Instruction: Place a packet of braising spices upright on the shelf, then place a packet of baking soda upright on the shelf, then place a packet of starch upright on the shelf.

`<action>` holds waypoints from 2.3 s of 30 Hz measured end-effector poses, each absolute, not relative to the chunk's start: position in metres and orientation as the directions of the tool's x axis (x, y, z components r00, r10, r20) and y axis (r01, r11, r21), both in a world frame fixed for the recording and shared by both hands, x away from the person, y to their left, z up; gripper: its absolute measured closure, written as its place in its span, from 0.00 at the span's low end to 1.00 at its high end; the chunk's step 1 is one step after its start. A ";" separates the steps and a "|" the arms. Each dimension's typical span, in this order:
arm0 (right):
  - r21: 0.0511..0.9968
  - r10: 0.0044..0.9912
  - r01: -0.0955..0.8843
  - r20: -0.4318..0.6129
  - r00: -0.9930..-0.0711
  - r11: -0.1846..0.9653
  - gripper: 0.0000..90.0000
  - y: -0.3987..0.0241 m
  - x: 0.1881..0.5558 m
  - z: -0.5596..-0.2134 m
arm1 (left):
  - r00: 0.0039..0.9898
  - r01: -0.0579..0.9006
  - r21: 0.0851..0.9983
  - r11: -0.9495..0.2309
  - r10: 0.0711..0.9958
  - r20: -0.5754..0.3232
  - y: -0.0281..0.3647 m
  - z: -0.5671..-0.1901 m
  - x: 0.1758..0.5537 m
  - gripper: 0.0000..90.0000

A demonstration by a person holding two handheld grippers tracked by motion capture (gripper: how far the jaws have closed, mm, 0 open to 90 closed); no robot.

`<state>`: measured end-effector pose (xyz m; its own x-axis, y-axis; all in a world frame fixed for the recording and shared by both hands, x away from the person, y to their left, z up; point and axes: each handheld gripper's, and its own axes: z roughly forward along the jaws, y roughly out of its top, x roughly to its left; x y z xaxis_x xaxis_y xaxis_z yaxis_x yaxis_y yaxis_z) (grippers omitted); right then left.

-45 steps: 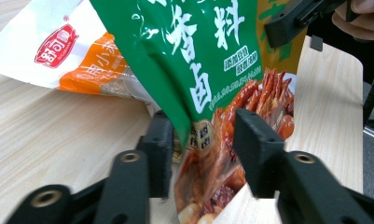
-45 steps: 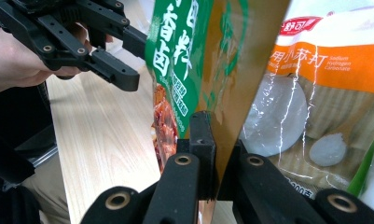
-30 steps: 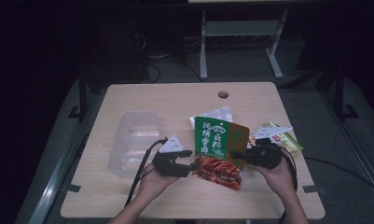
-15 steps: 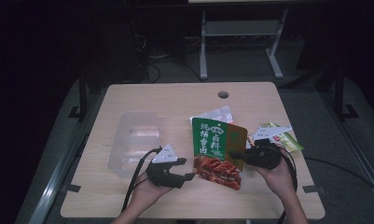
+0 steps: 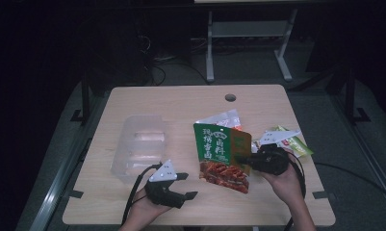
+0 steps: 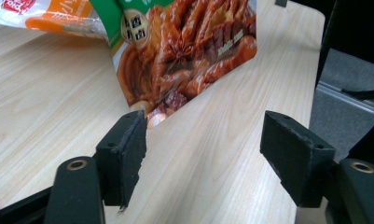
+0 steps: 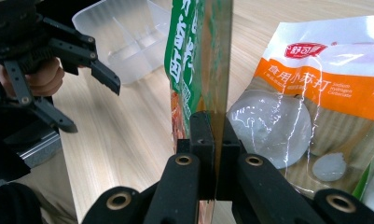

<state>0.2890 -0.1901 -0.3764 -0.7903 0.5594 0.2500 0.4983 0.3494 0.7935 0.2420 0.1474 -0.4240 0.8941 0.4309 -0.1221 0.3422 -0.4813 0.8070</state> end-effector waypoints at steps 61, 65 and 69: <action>0.822 0.552 0.437 0.186 -0.813 0.365 1.00 -0.163 0.277 -0.349 | 0.893 0.345 0.830 -0.439 0.425 -0.147 0.157 -0.419 0.237 0.31; 0.826 0.536 0.433 0.197 -0.821 0.360 1.00 -0.156 0.281 -0.343 | 0.896 0.341 0.829 -0.443 0.421 -0.143 0.157 -0.417 0.237 0.31; 0.823 0.535 0.431 0.191 -0.823 0.369 1.00 -0.148 0.284 -0.335 | 0.900 0.330 0.827 -0.455 0.415 -0.132 0.156 -0.417 0.232 0.31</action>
<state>0.2845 -0.1479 -0.3347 -0.8228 0.5353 0.1910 0.4312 0.3690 0.8233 0.2321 0.1562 -0.4167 0.9004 0.4147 -0.1315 0.3302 -0.4546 0.8273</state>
